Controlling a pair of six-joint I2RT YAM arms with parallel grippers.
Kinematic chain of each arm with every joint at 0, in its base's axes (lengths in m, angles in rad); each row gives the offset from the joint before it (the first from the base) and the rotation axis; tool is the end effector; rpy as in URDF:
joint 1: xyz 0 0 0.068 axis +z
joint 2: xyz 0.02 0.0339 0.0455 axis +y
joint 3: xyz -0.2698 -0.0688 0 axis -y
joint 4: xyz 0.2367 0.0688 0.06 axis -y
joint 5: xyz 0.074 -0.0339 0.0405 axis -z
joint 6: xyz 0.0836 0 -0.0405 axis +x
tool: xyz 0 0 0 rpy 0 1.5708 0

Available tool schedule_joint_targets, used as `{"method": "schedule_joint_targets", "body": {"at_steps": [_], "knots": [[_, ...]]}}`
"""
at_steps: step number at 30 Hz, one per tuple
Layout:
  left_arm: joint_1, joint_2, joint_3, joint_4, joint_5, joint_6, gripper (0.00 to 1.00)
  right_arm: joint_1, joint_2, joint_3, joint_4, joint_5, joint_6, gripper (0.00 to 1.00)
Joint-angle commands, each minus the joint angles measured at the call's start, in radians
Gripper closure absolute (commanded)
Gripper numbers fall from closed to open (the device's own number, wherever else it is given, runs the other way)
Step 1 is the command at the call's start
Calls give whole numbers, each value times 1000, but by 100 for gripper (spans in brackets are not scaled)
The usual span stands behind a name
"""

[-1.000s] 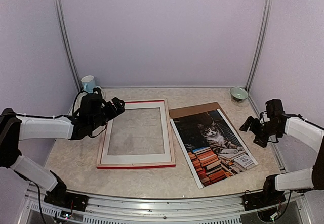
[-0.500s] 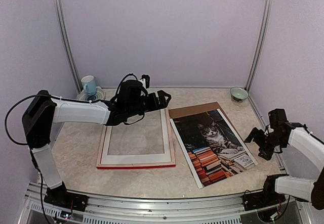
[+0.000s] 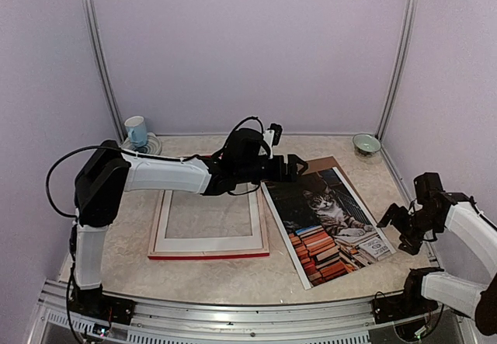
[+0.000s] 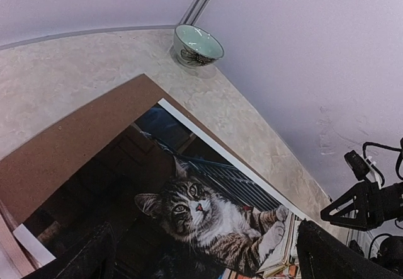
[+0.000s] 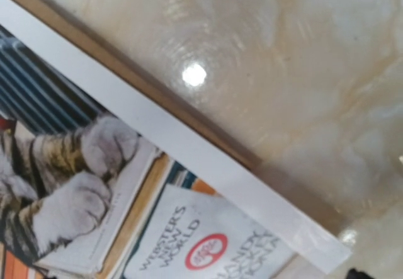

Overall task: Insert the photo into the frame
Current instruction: Pick up the photo from the backboard.

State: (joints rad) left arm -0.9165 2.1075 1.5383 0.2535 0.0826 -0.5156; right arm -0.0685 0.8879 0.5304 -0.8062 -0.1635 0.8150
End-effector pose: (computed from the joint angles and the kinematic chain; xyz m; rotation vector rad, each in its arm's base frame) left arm 0.3227 -0.4320 0.2195 0.4631 1.9739 -1.0281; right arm 0.1550 0.0030 0.1525 1.1506 2.5434 0.4230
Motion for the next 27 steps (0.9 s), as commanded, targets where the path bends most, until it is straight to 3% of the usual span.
{"method": "schedule_joint_targets", "body": {"at_steps": [1, 20, 27], "knots": [[-23, 58, 54, 16, 64, 37, 1, -10, 8, 43, -59, 17, 26, 1], [-32, 173, 153, 21, 187, 46, 1, 63, 268, 104, -113, 103, 151, 1], [-34, 187, 151, 23, 191, 43, 1, 66, 260, 52, -6, 66, 152, 1]]}}
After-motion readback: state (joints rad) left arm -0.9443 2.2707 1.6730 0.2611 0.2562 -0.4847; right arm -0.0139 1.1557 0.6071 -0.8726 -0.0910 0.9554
